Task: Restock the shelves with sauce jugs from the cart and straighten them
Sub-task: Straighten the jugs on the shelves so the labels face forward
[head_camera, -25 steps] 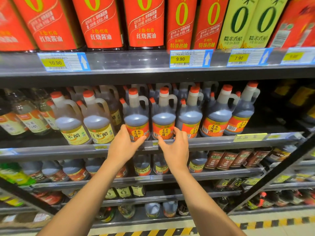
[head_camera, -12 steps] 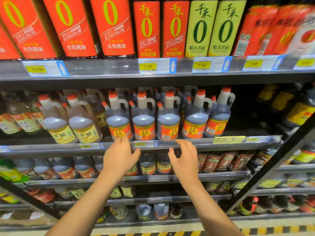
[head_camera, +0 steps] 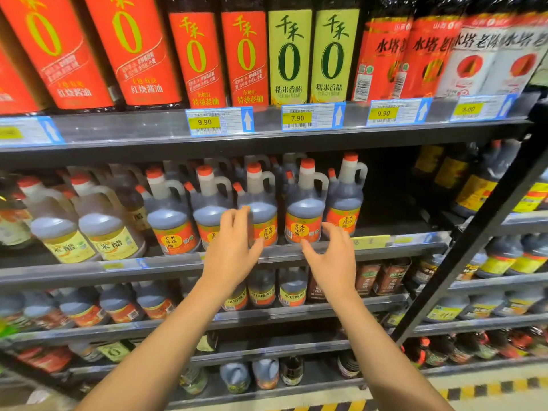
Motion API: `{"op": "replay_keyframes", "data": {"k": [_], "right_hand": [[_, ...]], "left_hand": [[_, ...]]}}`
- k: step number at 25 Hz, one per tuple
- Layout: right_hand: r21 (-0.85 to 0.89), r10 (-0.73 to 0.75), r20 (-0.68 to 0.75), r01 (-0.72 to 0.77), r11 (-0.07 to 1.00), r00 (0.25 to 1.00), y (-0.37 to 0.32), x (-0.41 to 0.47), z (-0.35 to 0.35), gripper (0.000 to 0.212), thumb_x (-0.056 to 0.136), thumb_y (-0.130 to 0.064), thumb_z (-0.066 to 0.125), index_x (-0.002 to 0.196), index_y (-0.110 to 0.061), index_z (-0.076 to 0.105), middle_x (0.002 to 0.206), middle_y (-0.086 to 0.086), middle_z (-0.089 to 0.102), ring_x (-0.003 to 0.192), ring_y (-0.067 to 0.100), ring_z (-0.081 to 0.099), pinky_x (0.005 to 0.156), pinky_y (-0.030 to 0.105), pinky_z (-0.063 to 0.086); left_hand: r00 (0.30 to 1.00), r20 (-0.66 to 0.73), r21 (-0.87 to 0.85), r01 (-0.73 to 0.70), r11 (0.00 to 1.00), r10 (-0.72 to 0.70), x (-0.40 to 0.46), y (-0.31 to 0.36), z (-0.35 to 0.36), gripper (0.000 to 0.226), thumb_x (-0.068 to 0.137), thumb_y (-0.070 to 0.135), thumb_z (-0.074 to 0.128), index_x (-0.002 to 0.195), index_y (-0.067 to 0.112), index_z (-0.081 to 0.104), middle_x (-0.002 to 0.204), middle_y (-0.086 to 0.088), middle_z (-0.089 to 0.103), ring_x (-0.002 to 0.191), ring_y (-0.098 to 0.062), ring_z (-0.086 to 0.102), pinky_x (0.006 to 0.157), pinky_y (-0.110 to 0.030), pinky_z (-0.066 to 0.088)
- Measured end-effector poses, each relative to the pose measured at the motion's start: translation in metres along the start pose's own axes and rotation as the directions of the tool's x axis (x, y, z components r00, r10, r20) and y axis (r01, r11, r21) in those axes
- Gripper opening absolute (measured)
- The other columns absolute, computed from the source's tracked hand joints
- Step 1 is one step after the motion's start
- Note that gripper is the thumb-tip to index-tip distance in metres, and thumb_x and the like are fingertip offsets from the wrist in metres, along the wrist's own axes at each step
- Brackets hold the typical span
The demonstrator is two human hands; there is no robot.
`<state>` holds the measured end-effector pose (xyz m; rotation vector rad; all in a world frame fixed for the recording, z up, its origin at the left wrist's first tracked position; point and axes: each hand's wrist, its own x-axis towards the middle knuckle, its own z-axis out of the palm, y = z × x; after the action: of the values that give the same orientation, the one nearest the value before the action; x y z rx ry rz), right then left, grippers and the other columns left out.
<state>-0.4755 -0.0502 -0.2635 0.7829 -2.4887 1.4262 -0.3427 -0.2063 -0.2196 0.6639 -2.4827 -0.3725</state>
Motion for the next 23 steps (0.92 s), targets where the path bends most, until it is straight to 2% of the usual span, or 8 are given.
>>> {"op": "replay_keyframes", "data": {"k": [2,5,9,13,18,21,23], "right_hand": [[-0.015,0.027,0.003,-0.027,1.000,1.000,0.003,0.013,0.005,0.064,0.082,-0.047,0.079,0.134,-0.019,0.054,0.125,-0.001,0.060,0.120,0.019,0.055,0.098,0.043,0.052],[-0.104,0.054,-0.008,-0.054,0.993,0.999,0.001,0.023,0.017,0.082,0.072,-0.072,0.072,0.134,-0.024,0.049,0.125,-0.004,0.063,0.118,0.020,0.059,0.094,0.046,0.054],[-0.142,0.106,-0.031,-0.109,0.984,0.994,-0.001,0.029,0.029,0.092,0.067,-0.074,0.072,0.137,-0.022,0.045,0.129,0.001,0.063,0.121,0.026,0.060,0.095,0.054,0.053],[-0.078,0.116,-0.050,-0.120,0.990,0.992,0.003,0.032,0.035,0.083,0.072,-0.065,0.078,0.135,-0.021,0.046,0.125,0.002,0.063,0.115,0.026,0.063,0.091,0.054,0.054],[-0.015,0.078,-0.010,-0.078,0.997,0.997,0.012,0.033,0.030,0.082,0.074,-0.062,0.078,0.139,-0.023,0.045,0.127,0.000,0.064,0.116,0.023,0.064,0.090,0.051,0.056],[0.003,0.071,-0.003,-0.071,0.997,0.997,0.013,0.033,0.031,0.083,0.075,-0.065,0.075,0.140,-0.026,0.043,0.128,-0.001,0.064,0.116,0.022,0.064,0.090,0.051,0.057],[-0.003,0.063,-0.003,-0.063,0.998,0.998,0.013,0.032,0.031,0.085,0.073,-0.067,0.074,0.140,-0.026,0.042,0.129,-0.001,0.063,0.117,0.023,0.063,0.091,0.051,0.056]], "left_hand": [[1.000,-0.004,0.056,0.011,0.998,-0.011,0.007,0.007,0.006,0.070,0.090,0.029,0.072,0.146,0.022,0.031,0.150,-0.018,0.027,0.083,-0.029,0.066,0.065,-0.034,0.055],[1.000,-0.007,0.130,0.027,0.991,-0.026,0.011,0.017,0.015,0.085,0.089,0.029,0.074,0.154,0.031,0.019,0.159,-0.026,0.006,0.086,-0.038,0.069,0.078,-0.041,0.058],[0.997,-0.002,0.165,0.081,0.983,-0.082,0.013,0.027,0.020,0.087,0.088,0.025,0.075,0.156,0.028,0.021,0.158,-0.028,-0.006,0.099,-0.043,0.066,0.088,-0.044,0.058],[0.992,0.015,0.143,0.118,0.983,-0.122,0.015,0.035,0.020,0.083,0.088,0.019,0.074,0.156,0.026,0.026,0.159,-0.030,-0.007,0.105,-0.043,0.065,0.092,-0.043,0.056],[0.991,0.028,0.092,0.124,0.988,-0.127,0.016,0.043,0.019,0.076,0.088,0.017,0.073,0.151,0.030,0.034,0.159,-0.022,-0.005,0.092,-0.037,0.069,0.089,-0.040,0.058],[0.988,0.074,0.118,0.130,0.984,-0.139,0.026,0.042,0.018,0.079,0.087,0.021,0.074,0.150,0.035,0.029,0.152,-0.022,0.009,0.090,-0.040,0.067,0.085,-0.041,0.057],[0.985,0.081,0.198,0.135,0.971,-0.154,0.033,0.041,0.022,0.084,0.086,0.027,0.077,0.151,0.038,0.025,0.144,-0.023,0.018,0.094,-0.044,0.064,0.081,-0.043,0.058]]}}
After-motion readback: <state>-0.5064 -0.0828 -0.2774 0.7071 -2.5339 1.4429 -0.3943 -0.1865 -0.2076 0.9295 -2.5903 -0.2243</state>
